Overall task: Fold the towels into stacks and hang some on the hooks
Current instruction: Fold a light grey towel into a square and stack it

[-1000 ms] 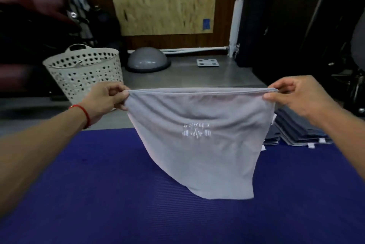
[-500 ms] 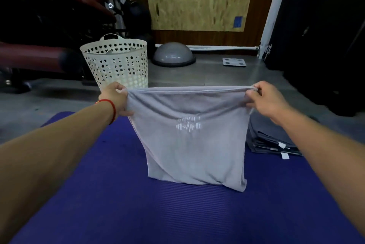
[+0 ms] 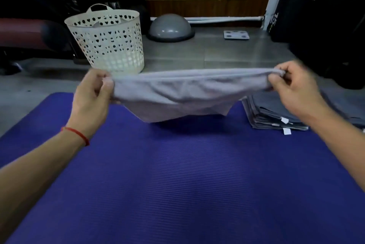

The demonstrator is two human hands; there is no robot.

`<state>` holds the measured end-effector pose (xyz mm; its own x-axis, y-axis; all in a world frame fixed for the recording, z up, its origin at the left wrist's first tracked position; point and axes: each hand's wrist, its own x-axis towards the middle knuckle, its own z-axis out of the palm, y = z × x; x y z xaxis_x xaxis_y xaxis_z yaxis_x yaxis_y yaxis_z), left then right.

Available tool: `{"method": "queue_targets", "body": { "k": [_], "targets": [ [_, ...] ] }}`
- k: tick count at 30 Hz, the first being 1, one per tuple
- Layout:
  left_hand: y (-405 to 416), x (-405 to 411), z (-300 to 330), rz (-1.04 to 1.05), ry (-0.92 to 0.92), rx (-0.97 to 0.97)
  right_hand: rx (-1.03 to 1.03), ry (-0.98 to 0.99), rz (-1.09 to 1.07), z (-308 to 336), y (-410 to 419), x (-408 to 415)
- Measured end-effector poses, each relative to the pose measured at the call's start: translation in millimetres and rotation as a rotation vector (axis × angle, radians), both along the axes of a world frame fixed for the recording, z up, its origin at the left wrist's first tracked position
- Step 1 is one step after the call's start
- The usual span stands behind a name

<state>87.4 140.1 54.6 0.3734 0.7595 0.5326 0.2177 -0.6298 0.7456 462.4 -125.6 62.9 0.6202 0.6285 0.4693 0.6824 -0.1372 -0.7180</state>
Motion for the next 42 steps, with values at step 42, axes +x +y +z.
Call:
{"method": "queue_targets", "body": {
  "k": [42],
  "targets": [
    [94.0,106.9,-246.2,0.229,0.309,-1.006,-0.648,0.401,-0.406,-271.5,98.7,35.1]
  ]
}}
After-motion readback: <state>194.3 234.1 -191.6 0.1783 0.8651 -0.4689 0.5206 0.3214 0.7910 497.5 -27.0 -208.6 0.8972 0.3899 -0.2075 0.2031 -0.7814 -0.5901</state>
